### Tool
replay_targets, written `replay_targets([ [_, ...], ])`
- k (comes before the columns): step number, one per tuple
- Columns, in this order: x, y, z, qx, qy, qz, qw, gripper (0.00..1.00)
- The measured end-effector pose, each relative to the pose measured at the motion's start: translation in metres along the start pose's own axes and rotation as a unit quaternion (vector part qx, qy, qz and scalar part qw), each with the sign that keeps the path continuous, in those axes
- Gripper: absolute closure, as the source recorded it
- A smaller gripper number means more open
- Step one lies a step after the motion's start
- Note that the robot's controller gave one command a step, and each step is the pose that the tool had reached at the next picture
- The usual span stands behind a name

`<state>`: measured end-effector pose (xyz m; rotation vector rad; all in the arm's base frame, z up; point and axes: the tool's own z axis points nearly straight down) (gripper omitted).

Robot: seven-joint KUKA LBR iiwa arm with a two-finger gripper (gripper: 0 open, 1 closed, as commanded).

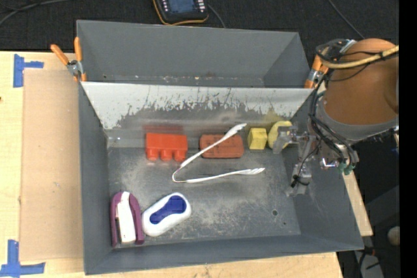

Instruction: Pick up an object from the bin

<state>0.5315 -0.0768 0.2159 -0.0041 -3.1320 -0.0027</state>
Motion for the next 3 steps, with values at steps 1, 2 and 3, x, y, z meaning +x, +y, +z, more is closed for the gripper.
replay_targets([
  [1,-0.001,0.001,-0.005,0.001,-0.0041,-0.002,1.0,0.0],
  [2,-0.055,0.024,0.12,0.0,-0.0049,-0.031,0.9995,0.0],
  [3,-0.082,0.05,0.061,0.001,-0.0081,-0.024,0.9997,0.0],
])
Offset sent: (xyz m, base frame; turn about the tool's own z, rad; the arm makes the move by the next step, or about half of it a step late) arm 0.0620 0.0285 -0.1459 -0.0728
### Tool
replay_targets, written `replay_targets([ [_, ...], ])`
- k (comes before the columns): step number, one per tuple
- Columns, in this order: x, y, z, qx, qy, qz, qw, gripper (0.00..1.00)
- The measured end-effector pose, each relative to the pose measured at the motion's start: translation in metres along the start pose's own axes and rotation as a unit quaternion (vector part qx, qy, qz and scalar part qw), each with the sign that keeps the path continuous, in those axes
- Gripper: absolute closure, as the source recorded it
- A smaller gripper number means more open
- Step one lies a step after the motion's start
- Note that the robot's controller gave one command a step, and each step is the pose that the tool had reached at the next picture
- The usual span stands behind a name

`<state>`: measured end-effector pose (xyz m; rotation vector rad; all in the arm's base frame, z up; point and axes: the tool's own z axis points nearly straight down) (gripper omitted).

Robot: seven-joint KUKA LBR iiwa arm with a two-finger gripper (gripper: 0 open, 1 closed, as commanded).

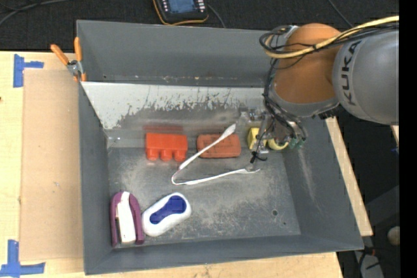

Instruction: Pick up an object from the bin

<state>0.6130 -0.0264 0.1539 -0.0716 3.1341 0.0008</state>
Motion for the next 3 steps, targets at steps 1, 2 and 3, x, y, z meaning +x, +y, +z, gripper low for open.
replay_targets([
  [1,0.0,0.061,0.055,-0.001,0.0042,-0.046,0.9989,0.0],
  [2,-0.011,0.058,0.084,0.0,-0.0058,0.03,0.9995,0.0],
  [3,0.008,0.065,0.082,-0.001,0.004,-0.008,1.0,1.0],
])
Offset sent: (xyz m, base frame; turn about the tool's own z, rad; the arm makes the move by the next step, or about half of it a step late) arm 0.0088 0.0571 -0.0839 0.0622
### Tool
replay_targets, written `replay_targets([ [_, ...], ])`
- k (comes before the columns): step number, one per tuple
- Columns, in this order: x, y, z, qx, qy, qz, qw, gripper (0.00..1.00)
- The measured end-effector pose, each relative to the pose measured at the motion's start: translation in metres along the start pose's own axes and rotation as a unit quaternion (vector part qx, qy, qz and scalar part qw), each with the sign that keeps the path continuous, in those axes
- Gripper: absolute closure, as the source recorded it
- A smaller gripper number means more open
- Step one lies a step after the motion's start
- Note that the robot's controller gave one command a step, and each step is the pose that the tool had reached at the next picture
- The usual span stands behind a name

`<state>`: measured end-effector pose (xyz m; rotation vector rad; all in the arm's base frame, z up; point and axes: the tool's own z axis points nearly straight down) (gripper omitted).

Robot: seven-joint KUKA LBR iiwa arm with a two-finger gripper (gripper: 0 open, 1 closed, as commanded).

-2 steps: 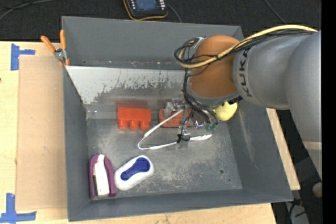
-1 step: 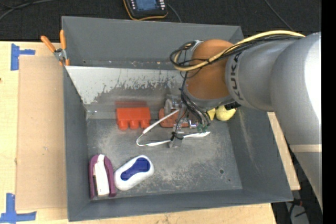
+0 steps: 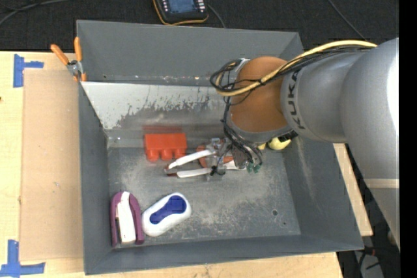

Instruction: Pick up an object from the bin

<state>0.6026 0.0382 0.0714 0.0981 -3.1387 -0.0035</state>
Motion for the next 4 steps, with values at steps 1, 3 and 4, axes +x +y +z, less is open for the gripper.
replay_targets([
  [1,0.0,0.0,0.0,0.0,-0.0001,0.0,1.0,1.0],
  [3,0.003,0.0,-0.046,0.0,0.0043,-0.001,1.0,1.0],
  [4,0.002,0.0,-0.076,0.0,0.0029,-0.001,1.0,1.0],
])
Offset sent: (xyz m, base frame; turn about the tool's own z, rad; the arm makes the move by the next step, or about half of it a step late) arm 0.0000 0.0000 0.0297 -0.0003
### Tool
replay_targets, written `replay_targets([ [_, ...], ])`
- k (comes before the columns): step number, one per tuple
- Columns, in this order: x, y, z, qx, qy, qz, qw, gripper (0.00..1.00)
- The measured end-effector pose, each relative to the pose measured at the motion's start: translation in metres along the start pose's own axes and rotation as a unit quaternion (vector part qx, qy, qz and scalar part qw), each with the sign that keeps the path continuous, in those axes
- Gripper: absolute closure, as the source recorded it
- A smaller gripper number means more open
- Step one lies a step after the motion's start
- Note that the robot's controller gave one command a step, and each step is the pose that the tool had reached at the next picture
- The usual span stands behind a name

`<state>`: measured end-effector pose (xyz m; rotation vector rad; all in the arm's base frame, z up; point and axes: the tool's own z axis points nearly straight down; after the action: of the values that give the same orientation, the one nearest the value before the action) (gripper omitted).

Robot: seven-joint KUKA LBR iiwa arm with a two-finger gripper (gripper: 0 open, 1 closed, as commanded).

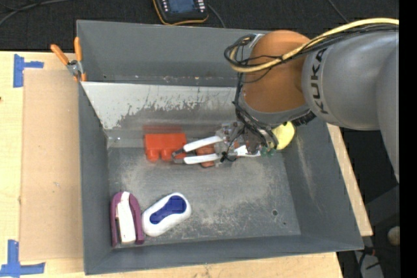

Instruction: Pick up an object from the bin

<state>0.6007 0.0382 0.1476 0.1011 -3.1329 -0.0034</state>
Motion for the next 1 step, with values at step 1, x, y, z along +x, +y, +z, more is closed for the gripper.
replay_targets([
  [1,0.0004,0.0002,-0.0219,0.0,0.0002,0.0,1.0,1.0],
])
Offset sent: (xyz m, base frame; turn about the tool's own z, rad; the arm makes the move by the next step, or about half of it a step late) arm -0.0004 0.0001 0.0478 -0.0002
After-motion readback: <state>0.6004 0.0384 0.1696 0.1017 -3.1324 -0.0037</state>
